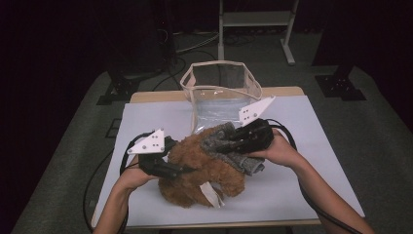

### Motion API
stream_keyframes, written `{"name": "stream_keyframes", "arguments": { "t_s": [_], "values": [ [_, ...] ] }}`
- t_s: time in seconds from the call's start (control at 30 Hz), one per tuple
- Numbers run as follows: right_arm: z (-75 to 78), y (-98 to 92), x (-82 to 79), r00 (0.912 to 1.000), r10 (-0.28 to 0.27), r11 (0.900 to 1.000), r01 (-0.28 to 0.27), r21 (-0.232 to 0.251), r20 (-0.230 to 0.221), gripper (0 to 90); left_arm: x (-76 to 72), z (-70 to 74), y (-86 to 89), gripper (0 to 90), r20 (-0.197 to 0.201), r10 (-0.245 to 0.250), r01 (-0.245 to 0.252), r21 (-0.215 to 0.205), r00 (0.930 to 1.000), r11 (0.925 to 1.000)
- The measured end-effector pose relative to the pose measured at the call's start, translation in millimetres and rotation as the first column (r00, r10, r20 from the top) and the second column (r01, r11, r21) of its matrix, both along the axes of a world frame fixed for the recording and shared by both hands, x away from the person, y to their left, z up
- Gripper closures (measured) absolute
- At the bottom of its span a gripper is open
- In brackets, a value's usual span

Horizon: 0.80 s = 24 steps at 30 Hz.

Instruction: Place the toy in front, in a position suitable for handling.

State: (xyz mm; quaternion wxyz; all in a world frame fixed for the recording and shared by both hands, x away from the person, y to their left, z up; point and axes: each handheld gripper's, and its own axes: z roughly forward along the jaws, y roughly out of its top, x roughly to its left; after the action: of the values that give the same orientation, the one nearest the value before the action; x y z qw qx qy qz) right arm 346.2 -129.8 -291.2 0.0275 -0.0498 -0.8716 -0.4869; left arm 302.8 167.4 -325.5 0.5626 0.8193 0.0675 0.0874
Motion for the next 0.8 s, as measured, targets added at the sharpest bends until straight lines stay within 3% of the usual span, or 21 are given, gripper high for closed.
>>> {"name": "stream_keyframes", "arguments": {
  "t_s": [0.23,0.4,0.57,0.8],
  "values": [
    [12.6,-2.3,-0.9,0.9993,-0.022,0.999,0.02,0.047,0.029,80.3,2.2,1.8,-13.1,35.2,0.001,-0.016,0.016,0.041,0.9999,0.999],
    [-2.0,-5.6,-3.3,1.0,0.006,1.0,-0.006,0.013,-0.005,80.2,7.4,0.7,-20.3,35.1,-0.01,-0.005,0.006,0.047,0.9999,0.9989],
    [-13.6,-42.4,-1.1,0.9964,-0.077,0.997,0.077,0.012,-0.035,80.2,14.2,4.6,-41.7,35.2,-0.009,-0.022,0.023,0.098,0.9997,0.9949],
    [-28.3,-106.3,-7.2,0.9773,-0.202,0.979,0.203,0.007,-0.063,80.2,23.3,4.1,-84.5,35.2,-0.012,-0.089,0.09,0.202,0.9959,0.9752]
  ]
}}
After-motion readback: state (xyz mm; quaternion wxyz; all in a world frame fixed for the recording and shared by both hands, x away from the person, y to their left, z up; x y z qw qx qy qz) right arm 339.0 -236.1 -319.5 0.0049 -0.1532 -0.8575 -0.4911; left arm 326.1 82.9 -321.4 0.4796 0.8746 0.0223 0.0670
